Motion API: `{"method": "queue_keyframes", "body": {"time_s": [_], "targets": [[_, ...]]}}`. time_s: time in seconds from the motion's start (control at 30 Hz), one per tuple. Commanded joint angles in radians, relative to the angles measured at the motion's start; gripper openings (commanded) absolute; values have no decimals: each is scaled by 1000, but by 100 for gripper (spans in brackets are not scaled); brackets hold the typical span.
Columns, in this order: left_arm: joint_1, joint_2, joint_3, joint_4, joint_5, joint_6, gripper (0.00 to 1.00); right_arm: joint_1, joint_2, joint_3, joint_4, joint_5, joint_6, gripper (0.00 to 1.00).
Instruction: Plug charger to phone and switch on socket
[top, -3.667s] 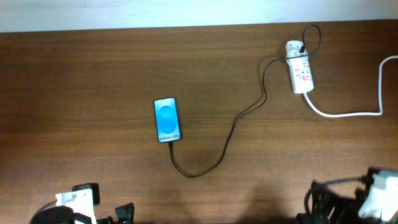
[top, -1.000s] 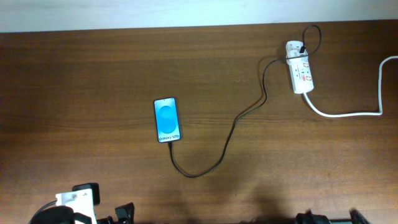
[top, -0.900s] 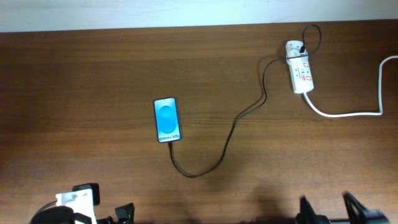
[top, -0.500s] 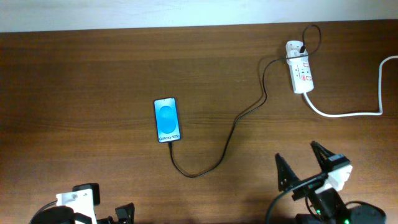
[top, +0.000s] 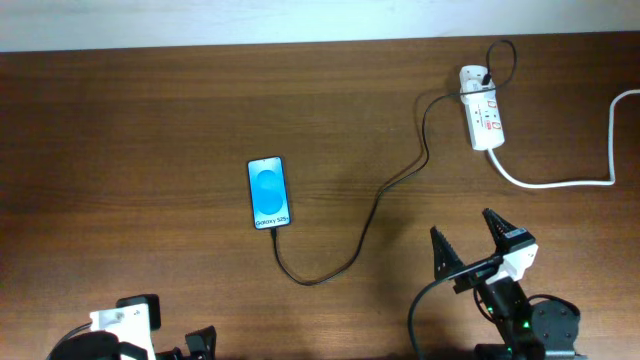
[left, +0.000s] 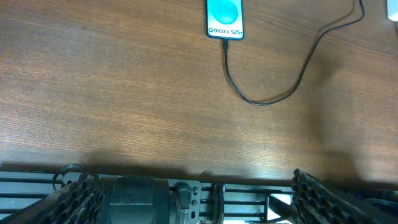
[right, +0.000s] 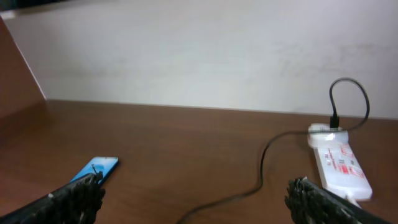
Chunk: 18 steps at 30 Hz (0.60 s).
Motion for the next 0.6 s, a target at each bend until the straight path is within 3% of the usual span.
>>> {"method": "queue_keyframes", "body": {"time_s": [0.0, 0.13, 0.37, 0.57], "targets": [[0, -5, 0, 1, 7, -13, 99, 7, -10, -68, 71, 63, 94, 98], [0, -5, 0, 1, 7, -13, 99, 7, -10, -163, 237, 88, 144, 98], [0, -5, 0, 1, 7, -13, 99, 6, -10, -161, 222, 154, 179, 98], [0, -5, 0, 1, 7, -13, 99, 6, -10, -161, 111, 204, 233, 98]]}}
